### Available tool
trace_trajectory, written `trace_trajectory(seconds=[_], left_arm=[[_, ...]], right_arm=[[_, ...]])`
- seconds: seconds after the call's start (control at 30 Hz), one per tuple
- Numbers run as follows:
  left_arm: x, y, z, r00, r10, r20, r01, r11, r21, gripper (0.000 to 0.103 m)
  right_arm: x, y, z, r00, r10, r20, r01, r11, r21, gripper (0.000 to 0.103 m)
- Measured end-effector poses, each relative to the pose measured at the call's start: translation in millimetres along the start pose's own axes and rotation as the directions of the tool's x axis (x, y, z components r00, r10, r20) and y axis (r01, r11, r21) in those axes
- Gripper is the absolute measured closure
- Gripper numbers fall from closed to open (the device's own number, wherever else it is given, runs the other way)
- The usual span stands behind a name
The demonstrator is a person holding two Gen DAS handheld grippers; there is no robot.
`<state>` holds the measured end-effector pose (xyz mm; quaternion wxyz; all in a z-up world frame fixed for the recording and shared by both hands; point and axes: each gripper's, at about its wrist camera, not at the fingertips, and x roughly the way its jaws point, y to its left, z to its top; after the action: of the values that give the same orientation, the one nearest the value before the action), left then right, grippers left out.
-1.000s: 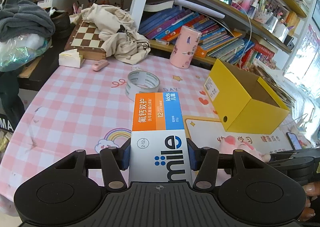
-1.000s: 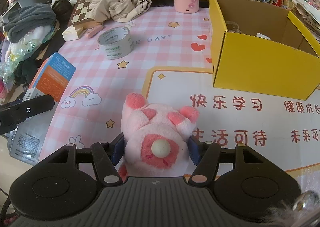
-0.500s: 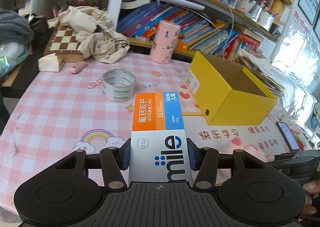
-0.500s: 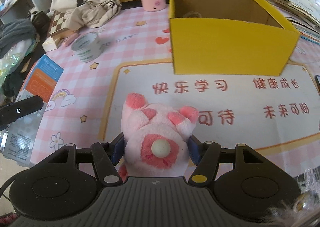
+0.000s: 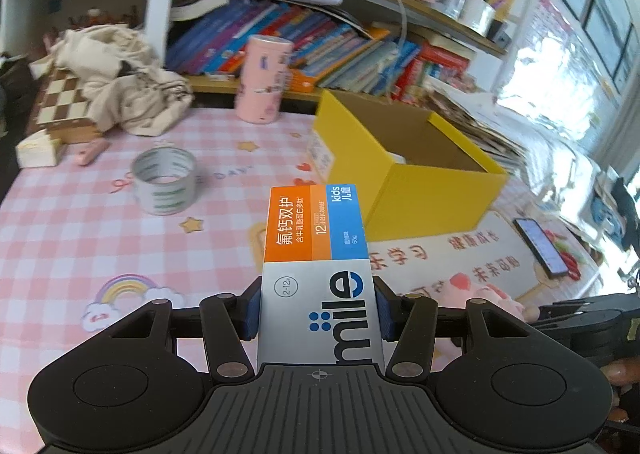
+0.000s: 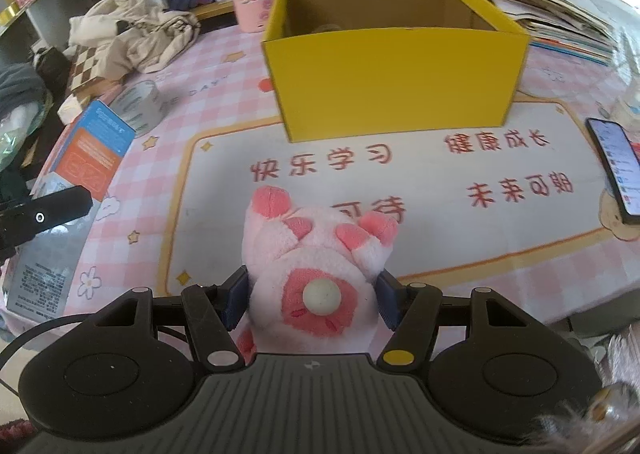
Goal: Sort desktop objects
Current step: 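Carry the plush pig and usmile box over the yellow box with both grippers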
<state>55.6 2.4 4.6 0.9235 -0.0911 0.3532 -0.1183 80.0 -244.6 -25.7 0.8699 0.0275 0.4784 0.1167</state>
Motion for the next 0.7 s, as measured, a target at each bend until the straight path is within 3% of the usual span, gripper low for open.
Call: trace_trajectory(seconds=[0.7], left_arm=[[32.7, -44.5, 13.4, 0.996, -0.086, -0.035, 0.089, 0.992, 0.084, 0.051]], right_arm=[[-11.1, -44.5, 5.2, 0.998, -0.065, 0.015, 0.064, 0.996, 0.066, 0.043]])
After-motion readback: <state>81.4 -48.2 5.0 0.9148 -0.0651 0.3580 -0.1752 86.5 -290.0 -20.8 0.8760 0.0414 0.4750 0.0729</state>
